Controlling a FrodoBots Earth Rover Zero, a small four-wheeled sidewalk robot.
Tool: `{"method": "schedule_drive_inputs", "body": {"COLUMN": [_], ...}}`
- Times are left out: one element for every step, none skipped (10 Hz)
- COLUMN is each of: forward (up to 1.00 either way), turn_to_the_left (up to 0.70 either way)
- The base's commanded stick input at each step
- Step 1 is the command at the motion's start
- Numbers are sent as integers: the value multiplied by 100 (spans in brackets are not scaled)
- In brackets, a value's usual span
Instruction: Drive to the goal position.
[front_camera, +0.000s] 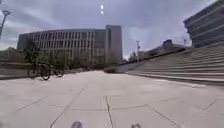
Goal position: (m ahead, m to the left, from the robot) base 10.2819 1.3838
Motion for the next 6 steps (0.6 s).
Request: {"method": "schedule_drive_inputs", "body": {"forward": [70, 70, 70, 70, 70, 70], "turn_to_the_left": [0, 0, 0, 0, 0, 0]}}
